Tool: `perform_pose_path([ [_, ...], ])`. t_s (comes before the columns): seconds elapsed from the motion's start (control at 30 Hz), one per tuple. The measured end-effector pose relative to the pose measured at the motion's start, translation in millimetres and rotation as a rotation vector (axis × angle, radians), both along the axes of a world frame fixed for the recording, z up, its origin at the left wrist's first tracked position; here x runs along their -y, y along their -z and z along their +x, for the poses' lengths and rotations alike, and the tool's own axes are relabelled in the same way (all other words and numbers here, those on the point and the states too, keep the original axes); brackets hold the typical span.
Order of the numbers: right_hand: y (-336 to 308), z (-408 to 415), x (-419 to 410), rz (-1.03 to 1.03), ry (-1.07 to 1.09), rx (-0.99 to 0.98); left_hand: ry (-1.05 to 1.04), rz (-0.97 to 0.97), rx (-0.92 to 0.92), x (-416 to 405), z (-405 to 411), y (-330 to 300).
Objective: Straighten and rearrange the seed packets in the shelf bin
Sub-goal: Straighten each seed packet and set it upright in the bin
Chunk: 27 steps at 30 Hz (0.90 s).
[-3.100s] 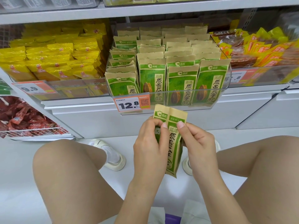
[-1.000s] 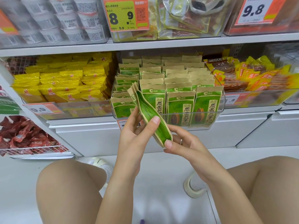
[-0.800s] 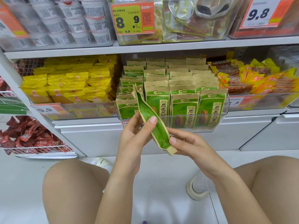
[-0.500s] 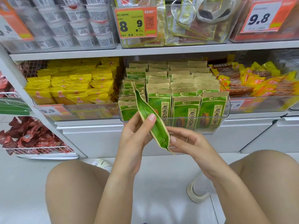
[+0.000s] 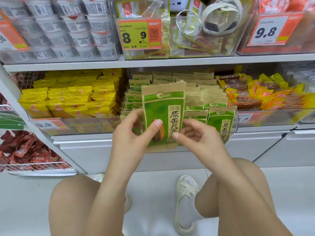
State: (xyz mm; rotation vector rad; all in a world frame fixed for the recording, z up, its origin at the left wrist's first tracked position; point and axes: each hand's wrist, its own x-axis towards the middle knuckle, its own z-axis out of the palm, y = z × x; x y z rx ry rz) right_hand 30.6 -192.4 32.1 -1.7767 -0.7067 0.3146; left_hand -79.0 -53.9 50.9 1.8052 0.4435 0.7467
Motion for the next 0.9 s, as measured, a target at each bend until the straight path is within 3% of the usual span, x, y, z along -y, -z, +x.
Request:
perform_pose_path([
  [0.13,-23,26,-15,-0.117,0.034,0.258,0.011,0.115,0.010,-24,25,-9],
  [0.33,-31,51,-30,-0.383,-0.005,0.484,0.025,0.242,-0.084,-50,46,-1],
  [0.9,-25,63,-21,-0.442,-0.015,0.677,0.093,0.284,-0.121,-49,59,9],
])
